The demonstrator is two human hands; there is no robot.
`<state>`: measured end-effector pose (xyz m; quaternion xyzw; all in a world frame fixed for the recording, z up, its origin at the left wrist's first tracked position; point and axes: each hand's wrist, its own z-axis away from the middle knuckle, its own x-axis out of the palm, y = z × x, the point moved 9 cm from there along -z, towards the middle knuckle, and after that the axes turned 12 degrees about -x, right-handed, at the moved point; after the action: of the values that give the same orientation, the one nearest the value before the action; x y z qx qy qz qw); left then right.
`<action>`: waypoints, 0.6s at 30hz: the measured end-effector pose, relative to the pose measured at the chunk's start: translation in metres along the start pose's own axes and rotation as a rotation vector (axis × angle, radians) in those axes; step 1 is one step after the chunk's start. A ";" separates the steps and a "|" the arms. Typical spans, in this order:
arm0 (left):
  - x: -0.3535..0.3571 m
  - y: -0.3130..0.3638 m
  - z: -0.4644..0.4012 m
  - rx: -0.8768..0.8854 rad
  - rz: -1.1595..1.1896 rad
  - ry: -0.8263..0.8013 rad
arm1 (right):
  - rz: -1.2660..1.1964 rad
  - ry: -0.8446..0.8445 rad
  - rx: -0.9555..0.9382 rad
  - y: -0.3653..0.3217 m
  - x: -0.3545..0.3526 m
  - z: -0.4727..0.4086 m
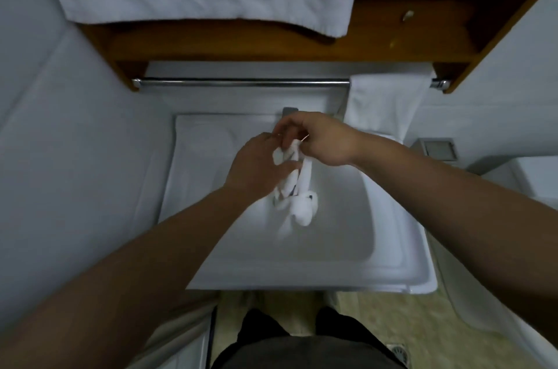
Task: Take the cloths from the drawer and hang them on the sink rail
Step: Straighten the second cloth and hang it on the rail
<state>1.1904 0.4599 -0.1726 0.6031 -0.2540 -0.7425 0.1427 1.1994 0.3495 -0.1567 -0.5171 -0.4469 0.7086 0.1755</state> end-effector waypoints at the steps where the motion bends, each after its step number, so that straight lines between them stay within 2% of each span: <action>1: -0.011 0.001 0.000 -0.025 0.016 -0.006 | 0.037 -0.011 -0.026 -0.010 -0.004 0.000; 6: -0.050 0.009 -0.003 -0.123 0.132 0.006 | 0.111 -0.025 -0.117 -0.053 -0.016 -0.002; 11: -0.058 0.027 0.005 -0.114 0.267 -0.095 | 0.148 -0.028 -0.162 -0.078 -0.041 -0.002; 15: -0.076 0.036 0.002 -0.154 0.359 -0.043 | 0.226 -0.004 -0.202 -0.097 -0.053 -0.002; 18: -0.091 0.044 -0.003 -0.143 0.315 -0.021 | 0.311 0.049 -0.222 -0.108 -0.064 -0.002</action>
<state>1.2105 0.4700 -0.0743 0.5362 -0.2936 -0.7335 0.2971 1.2041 0.3634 -0.0325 -0.6133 -0.4326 0.6607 0.0164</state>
